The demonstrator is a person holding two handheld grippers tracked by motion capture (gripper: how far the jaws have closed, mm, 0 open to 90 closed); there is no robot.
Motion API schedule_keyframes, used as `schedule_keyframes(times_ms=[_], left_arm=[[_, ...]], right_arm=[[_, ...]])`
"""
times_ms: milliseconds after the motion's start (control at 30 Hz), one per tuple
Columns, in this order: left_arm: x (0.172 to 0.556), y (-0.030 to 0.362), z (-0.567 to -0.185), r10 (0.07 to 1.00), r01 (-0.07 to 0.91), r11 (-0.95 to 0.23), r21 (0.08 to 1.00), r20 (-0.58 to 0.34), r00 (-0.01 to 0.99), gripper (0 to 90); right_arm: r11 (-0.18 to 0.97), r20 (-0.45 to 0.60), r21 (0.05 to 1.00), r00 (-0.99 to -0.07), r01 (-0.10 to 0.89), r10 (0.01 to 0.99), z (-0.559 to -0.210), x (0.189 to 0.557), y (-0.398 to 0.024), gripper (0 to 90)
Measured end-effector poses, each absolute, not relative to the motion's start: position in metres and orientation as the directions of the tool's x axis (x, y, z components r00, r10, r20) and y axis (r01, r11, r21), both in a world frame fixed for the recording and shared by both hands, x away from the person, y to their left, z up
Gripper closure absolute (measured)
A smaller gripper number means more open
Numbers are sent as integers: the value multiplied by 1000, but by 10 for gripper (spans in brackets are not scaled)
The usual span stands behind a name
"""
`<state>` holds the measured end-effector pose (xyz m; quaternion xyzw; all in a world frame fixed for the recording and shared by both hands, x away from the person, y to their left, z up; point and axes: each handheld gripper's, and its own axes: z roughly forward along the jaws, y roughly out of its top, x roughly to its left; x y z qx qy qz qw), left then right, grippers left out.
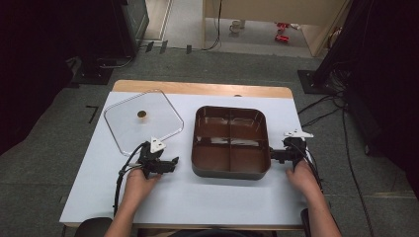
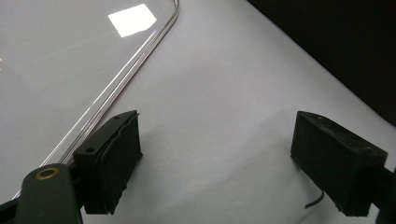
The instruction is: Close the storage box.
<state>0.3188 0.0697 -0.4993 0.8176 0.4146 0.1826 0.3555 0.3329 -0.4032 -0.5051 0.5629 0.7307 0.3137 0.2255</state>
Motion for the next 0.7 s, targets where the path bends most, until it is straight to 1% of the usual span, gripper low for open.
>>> schedule_keyframes(times_ms=[267,367,433,600,633,700], left_arm=[[319,68,-499,817,559,-395,729,0,577,154],[319,62,-497,844,591,-377,714,2,537,154],[320,59,-495,849,607,-382,697,5,529,155],[323,57,-490,843,633,-406,660,2,538,181],[326,56,-487,831,645,-431,631,-1,556,180],[327,56,-485,822,648,-449,615,1,570,180]], right_arm=[[169,24,712,-264,682,964,-505,333,-403,31],[169,24,712,-264,681,964,-505,333,-403,31],[169,24,712,-264,682,964,-505,333,-403,31],[169,24,712,-264,682,964,-505,333,-403,31],[169,24,712,-264,682,964,-505,333,-403,31],[169,24,712,-264,682,964,-505,333,-403,31]])
